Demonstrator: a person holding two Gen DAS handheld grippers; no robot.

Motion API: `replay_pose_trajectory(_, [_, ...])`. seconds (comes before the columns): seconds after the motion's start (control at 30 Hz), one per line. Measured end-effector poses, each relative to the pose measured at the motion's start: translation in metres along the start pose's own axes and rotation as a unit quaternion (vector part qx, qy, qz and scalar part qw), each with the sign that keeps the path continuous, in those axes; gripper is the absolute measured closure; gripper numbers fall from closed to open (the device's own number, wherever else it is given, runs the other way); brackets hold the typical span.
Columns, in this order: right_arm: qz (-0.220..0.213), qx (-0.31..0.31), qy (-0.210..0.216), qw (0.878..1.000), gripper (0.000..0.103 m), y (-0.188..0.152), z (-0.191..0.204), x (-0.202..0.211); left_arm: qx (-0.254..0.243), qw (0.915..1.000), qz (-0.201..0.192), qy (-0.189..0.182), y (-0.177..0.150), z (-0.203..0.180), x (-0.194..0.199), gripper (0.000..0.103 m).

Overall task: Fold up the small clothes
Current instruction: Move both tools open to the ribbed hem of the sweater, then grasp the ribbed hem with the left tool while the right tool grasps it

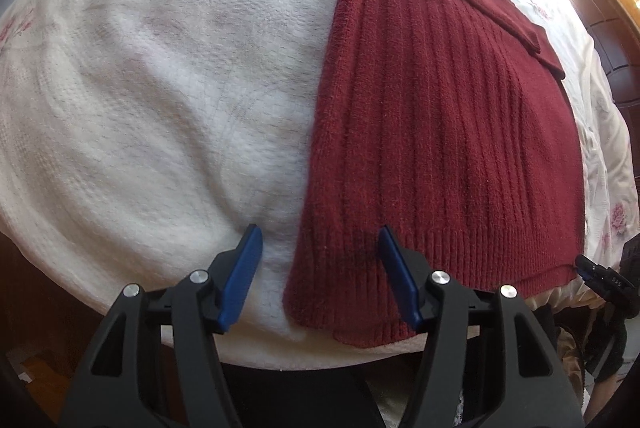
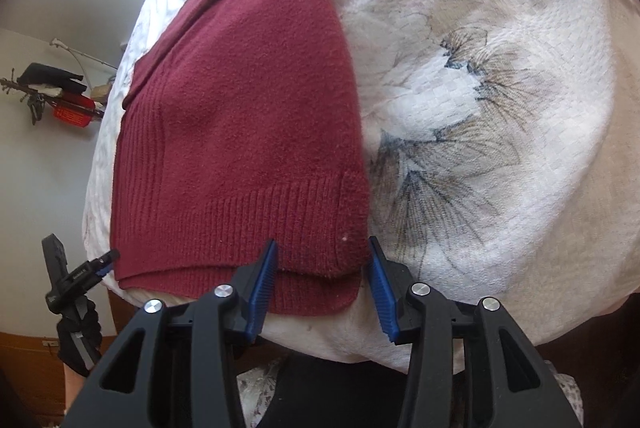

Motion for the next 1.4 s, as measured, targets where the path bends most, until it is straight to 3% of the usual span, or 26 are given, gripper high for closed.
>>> replay_pose_trajectory(0.1, [0.001,-0.032,0.032,0.999,0.06,0.001,-0.001,-0.006,0.014,0.9999,0.002,-0.008,-0.003,0.0,0.0,0.044])
replay_pose_trajectory(0.23, [0.001,-0.029,0.037,0.999,0.062,0.0,0.005,-0.01,0.054,0.9972,0.017,-0.05,-0.005,-0.001,-0.001,0.047])
replay_pose_trajectory(0.37, [0.002,-0.025,0.051,0.998,0.063,0.0,0.01,-0.011,0.069,0.9957,0.023,-0.057,-0.01,-0.004,-0.004,0.048])
replay_pose_trajectory(0.5, [0.003,-0.024,0.046,0.999,0.071,0.002,0.011,-0.018,0.08,0.995,0.022,-0.056,-0.014,-0.005,-0.003,0.07])
replay_pose_trajectory(0.57, [-0.001,-0.026,0.047,0.999,0.085,0.004,0.012,-0.018,0.091,0.9942,0.019,-0.056,-0.015,-0.001,-0.001,0.079])
replay_pose_trajectory(0.63, [-0.006,-0.025,0.051,0.998,0.091,0.005,0.011,-0.014,0.107,0.9916,0.017,-0.071,-0.014,0.002,0.0,0.094])
replay_pose_trajectory(0.67, [-0.008,-0.025,0.055,0.998,0.094,0.005,0.011,-0.011,0.113,0.9903,0.017,-0.079,-0.014,0.002,0.002,0.096])
replay_pose_trajectory(1.0, [-0.031,-0.023,0.134,0.99,0.097,0.024,0.03,0.03,0.129,0.9819,-0.038,-0.133,0.005,-0.007,0.039,0.098])
replay_pose_trajectory(1.2, [-0.047,-0.021,0.165,0.985,0.097,0.054,0.052,0.049,0.115,0.9794,-0.08,-0.146,0.042,-0.015,0.063,0.098])
replay_pose_trajectory(1.4, [-0.06,-0.024,0.162,0.985,0.097,0.101,0.064,0.048,0.107,0.978,-0.106,-0.144,0.094,-0.026,0.058,0.098])
Point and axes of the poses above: each gripper's, at about its wrist camera, not at the fingertips, and x roughly against the way its jaws point, z to its left, y to its top, the point moved 5 cm from there along -x, roughly the way its jaws point, and after that the axes turned 8 degrees about -z, right-handed, at the moved point
